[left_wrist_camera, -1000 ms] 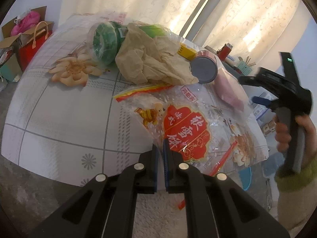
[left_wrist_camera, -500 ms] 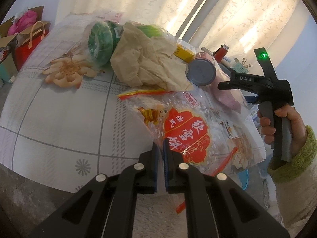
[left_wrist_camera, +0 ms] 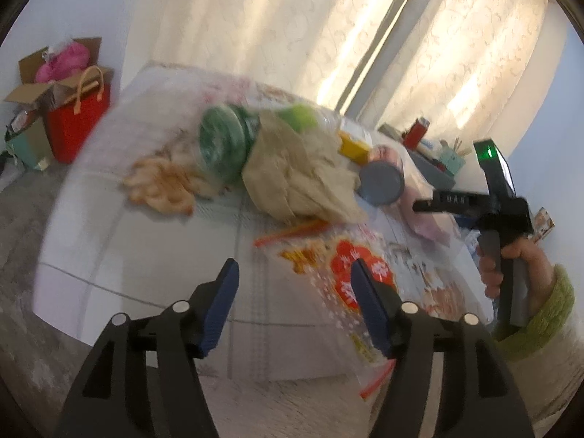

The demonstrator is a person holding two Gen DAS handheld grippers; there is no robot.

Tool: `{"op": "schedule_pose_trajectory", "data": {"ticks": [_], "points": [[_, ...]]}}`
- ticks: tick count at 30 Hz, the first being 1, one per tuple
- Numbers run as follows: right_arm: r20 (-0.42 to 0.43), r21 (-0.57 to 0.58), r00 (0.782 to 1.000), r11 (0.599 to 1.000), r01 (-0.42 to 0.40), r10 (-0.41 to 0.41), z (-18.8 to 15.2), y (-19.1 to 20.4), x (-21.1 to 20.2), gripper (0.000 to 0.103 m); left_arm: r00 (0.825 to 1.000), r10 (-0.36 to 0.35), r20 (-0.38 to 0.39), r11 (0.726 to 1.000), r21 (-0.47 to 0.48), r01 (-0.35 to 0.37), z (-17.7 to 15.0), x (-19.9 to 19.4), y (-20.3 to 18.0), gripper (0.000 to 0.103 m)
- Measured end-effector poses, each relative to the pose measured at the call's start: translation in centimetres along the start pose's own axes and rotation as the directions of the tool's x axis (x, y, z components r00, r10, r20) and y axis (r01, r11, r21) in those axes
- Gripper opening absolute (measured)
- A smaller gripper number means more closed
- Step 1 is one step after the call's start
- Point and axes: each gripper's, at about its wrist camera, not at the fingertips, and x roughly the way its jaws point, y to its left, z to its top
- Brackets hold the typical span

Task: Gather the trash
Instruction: 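Grasp the clear tray with the right tool and lift it off the pink sponge while the left tool opens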

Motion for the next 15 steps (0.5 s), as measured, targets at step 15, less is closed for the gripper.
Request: {"op": "schedule_pose_trajectory", "data": {"ticks": [15], "points": [[0.077,0.128,0.987,0.980,-0.150,0.141,0.1,-4.7,-2.2,0.081,0.998,0.018,0.053,0.995,0.095,-0.023,3.6,0.5,-1.0,0.066]]}}
